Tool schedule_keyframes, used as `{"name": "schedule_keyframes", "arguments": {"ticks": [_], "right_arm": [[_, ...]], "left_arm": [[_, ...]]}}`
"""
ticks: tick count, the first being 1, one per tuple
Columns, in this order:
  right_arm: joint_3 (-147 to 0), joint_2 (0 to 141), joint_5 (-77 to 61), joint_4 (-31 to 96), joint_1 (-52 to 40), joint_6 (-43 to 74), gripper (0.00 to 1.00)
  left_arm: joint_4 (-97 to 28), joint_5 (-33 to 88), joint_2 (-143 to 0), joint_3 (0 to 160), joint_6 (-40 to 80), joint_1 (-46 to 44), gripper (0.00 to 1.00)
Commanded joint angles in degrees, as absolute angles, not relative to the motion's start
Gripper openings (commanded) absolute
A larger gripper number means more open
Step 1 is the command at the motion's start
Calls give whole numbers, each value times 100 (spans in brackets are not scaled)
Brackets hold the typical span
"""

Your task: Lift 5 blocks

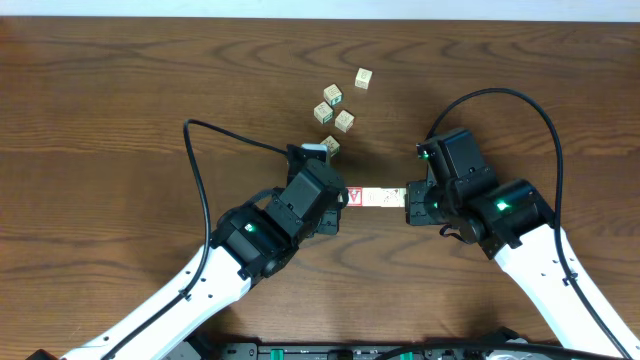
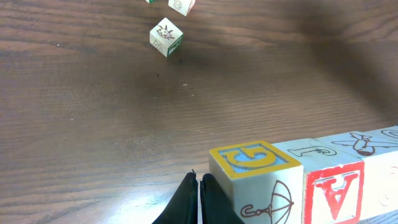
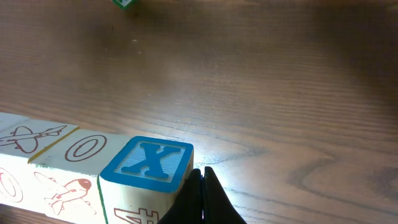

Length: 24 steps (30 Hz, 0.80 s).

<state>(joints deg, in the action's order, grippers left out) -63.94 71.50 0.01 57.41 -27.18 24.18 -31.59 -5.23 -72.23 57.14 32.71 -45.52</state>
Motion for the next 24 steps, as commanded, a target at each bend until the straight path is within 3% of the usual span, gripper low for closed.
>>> {"name": "schedule_keyframes", "arguments": {"ticks": [1,24], "right_arm": [[-6602,7146,-1634,5592,-3044,2421,1],[-6600,7159,-1619,5603,-3044,2423,1]], "left_arm": [[-2788,646,-7120,6217,3192,-4797,7],[-2982,738,-7325,6211,3218,-4799,7]]}}
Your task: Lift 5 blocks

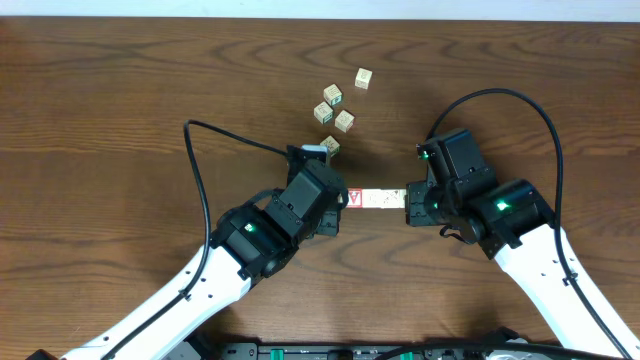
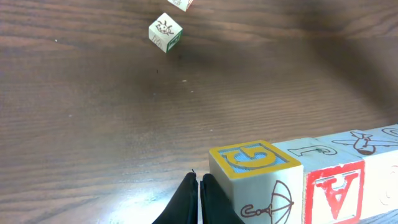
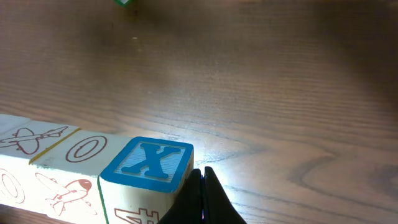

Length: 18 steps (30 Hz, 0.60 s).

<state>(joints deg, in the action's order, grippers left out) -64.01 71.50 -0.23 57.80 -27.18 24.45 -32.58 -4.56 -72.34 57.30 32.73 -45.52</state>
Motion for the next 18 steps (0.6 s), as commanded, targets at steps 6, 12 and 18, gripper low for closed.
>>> {"name": "schedule_keyframes", "arguments": {"ticks": [6,12,18], "right_arm": [[-6589,7306,-1492,5647,-3044,2418,1],[-6587,7439,-1479,5636,-3044,2418,1],[-6587,7494,-1463,5634,-3046,2418,1]], "left_arm": [[-2971,775,-7411,6211,3218,-4799,7],[-2974,777,-7443,6178,3221,-4799,7],[-2904,773,-7483,6020,3328,-4886,7]]}}
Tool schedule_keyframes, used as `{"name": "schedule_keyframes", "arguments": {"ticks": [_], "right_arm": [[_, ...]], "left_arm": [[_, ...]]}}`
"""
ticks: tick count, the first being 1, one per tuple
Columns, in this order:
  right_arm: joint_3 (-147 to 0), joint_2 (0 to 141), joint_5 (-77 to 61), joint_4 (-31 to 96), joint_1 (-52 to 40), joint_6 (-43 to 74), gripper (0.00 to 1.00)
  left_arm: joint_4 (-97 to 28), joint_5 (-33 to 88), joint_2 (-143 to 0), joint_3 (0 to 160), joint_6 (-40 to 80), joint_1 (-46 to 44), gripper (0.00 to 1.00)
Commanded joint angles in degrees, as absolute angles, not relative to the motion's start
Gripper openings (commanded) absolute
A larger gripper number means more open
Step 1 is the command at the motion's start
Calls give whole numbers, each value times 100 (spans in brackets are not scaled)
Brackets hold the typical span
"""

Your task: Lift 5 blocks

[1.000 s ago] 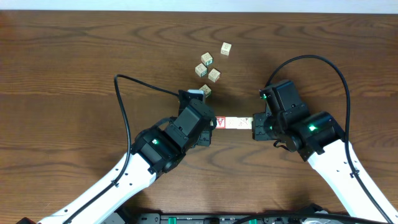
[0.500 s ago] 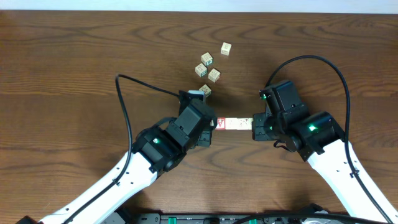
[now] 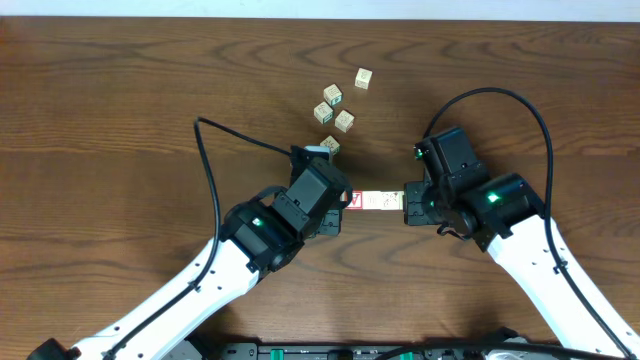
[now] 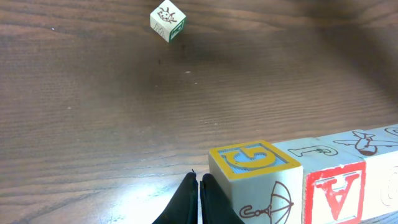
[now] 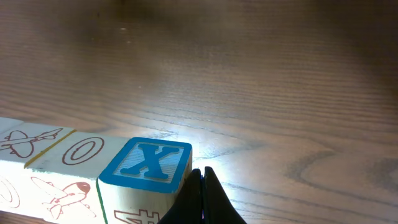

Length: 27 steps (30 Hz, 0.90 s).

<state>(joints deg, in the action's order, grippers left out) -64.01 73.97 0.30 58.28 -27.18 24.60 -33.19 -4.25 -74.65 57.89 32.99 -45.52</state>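
A row of lettered wooden blocks lies end to end between my two grippers. Its left end is a yellow-rimmed G block, next to a red A block. Its right end is a blue X block. My left gripper is shut with nothing in it, and its fingers press on the G block's outer face. My right gripper is also shut and empty, pressing against the X block. The row's underside is hidden, so I cannot tell whether it touches the table.
Several loose blocks lie scattered behind the row, the nearest one just beyond my left wrist. That block shows at the top of the left wrist view. Black cables arc over the table from both arms.
Both grippers stay shut against the row's ends. The loose block sits higher in the left wrist view, and the green block corner has left the right wrist view. Overhead, both arms shifted slightly.
At both earlier moments the shut grippers were squeezing the row from either end, G block left and X block right. The pinch has held throughout, while the table behind has drifted a little in both wrist views.
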Motion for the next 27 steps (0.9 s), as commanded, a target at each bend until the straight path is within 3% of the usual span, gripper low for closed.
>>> {"name": "schedule_keyframes", "arguments": {"ticks": [1,27], "right_arm": [[-6587,7494,-1463,5634,-3046,2418,1],[-5944,7502,-1699,4989,-3044,2613,1]], "left_arm": [[-2880,770,-7500,6020,3326,-4925,7],[-2644,777,-7918,6018,3369,-5100,7]]}}
